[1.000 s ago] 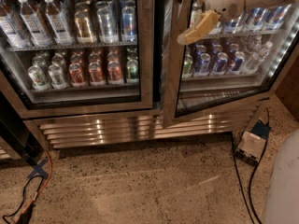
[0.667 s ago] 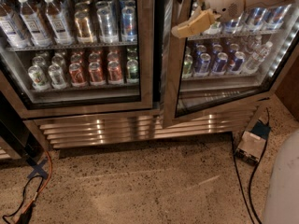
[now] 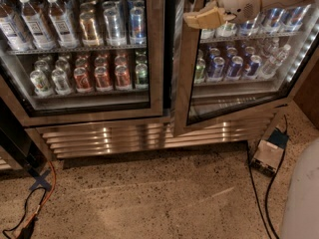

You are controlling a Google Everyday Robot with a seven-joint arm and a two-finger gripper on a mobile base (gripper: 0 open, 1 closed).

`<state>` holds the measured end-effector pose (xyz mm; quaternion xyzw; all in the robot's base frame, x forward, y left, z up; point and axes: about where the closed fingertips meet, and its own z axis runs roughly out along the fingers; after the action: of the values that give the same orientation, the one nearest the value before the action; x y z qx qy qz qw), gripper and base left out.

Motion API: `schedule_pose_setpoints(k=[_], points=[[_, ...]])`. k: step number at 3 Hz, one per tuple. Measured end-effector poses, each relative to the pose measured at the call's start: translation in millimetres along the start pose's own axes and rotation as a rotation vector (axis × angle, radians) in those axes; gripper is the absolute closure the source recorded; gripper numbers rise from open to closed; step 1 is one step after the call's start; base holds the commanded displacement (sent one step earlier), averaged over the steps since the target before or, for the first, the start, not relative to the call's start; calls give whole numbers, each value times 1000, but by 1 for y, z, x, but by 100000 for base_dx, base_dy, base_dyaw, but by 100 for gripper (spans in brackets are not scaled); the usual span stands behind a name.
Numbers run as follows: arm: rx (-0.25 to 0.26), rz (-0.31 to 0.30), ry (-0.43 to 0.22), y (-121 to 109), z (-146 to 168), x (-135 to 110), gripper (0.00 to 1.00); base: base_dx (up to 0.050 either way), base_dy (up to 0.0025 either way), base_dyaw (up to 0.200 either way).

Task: Open right fridge door

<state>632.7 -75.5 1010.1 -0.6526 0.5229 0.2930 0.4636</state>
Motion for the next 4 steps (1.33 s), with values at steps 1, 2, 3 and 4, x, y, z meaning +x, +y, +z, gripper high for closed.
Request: schedule_pose_setpoints(k=[1, 2, 3, 4], points=[[0, 0, 0, 0, 0, 0, 100, 0, 0, 0], [0, 0, 0, -4, -8, 6, 100, 0, 0, 0], [0, 0, 0, -7, -16, 10, 100, 0, 0, 0], [0, 0, 0, -8, -23, 14, 100, 0, 0, 0]])
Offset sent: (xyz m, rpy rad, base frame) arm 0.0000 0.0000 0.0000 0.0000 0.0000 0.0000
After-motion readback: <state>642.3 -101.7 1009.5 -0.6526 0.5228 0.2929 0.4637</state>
